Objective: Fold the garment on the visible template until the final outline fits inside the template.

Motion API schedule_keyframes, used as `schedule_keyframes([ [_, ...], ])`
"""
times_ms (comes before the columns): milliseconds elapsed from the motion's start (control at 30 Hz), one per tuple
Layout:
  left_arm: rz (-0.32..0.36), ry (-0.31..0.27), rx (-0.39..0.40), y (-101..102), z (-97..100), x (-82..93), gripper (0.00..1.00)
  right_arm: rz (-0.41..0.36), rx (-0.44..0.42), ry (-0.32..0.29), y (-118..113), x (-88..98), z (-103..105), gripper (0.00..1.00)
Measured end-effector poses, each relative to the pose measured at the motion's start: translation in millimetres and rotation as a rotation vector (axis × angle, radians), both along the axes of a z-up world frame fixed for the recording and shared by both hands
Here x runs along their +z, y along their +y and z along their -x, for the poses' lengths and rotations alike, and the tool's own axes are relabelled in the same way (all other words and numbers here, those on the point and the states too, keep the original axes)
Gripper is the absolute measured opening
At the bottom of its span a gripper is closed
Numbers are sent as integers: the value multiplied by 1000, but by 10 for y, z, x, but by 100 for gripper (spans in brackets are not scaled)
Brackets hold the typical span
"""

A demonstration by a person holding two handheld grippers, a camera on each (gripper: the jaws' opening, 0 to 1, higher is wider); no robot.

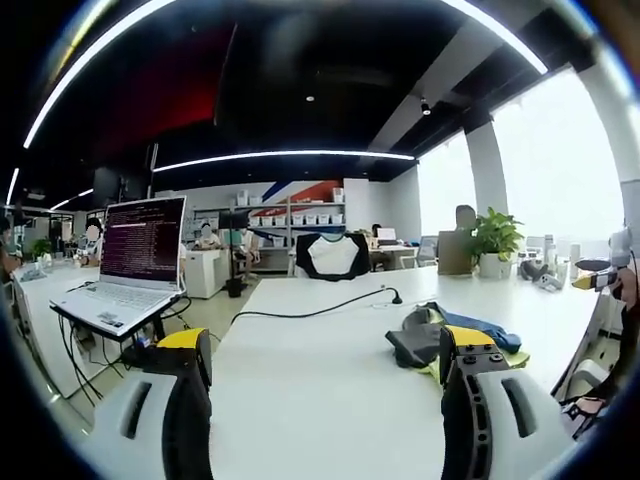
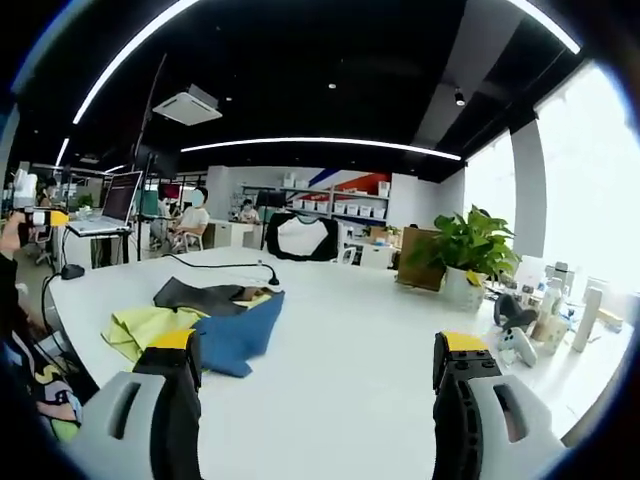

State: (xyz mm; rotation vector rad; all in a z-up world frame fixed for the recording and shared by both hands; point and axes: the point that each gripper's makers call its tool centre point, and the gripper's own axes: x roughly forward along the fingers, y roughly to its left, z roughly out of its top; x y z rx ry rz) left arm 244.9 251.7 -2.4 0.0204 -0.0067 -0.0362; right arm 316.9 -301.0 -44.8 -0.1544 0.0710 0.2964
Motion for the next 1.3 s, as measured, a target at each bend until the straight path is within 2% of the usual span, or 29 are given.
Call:
schedule_keyframes([
  [700, 0, -8, 12, 41, 35, 23, 100, 34, 37, 39, 136, -141, -41, 99],
  [767, 1, -6, 9, 34, 44, 17, 100, 53, -5, 14, 62, -85, -52, 95],
  [800, 1, -5, 7, 32, 49, 16, 100, 55, -19, -6, 38, -41, -56, 96],
  [867, 2, -3, 7, 38, 64, 15, 100, 45, -11, -7, 49, -19, -38, 98],
  [1067, 0, 1, 12, 75, 115, 16, 100, 5, 38, 4, 200, -14, -60, 99],
  [1300, -1, -31, 52, 186, 195, 89, 100, 33, 85, 37, 428, -85, -233, 99],
])
